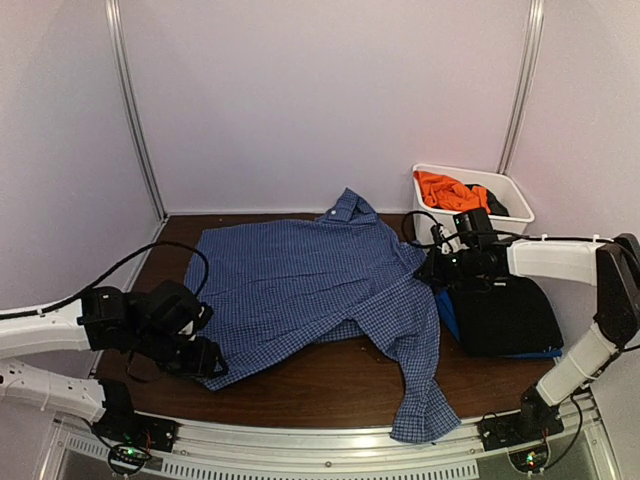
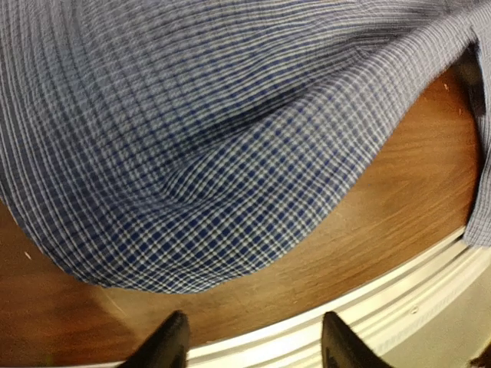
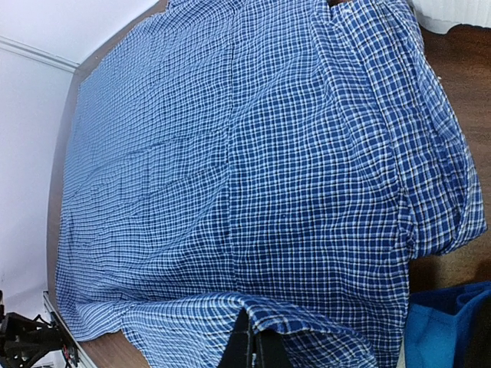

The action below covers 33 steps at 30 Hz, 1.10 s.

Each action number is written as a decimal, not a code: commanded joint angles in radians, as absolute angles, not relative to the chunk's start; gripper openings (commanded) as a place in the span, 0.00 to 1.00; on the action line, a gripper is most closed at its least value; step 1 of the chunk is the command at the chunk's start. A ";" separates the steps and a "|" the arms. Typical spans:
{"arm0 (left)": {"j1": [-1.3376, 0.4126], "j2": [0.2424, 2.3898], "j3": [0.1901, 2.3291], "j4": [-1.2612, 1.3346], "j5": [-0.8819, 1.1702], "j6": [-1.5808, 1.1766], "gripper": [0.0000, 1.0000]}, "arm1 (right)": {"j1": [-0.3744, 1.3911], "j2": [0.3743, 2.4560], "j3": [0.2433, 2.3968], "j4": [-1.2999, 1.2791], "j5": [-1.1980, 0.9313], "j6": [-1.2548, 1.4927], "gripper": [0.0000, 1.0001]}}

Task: Fold and stack the mixed laundry pile
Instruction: Pick up the flattened shirt from the center of the board.

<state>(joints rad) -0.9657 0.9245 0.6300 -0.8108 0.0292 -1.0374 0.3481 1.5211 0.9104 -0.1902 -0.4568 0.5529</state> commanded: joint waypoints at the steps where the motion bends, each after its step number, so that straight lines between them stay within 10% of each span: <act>1: -1.109 1.077 0.836 -0.902 -0.325 -0.913 0.72 | 0.334 1.541 0.957 -0.165 -0.424 0.535 0.00; 12: -1.400 1.556 1.045 -1.159 -0.655 -0.846 0.93 | 0.324 1.556 0.951 -0.149 -0.464 0.534 0.00; 33: -1.434 1.848 0.988 -1.189 -0.821 -0.999 0.85 | 0.324 1.536 0.915 -0.139 -0.478 0.529 0.00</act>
<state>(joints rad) -1.4307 1.8328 1.0275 -1.1072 -0.7788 -0.8909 0.3294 1.5509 0.9283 -0.1600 -0.4747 0.5449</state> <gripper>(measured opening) 0.879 0.007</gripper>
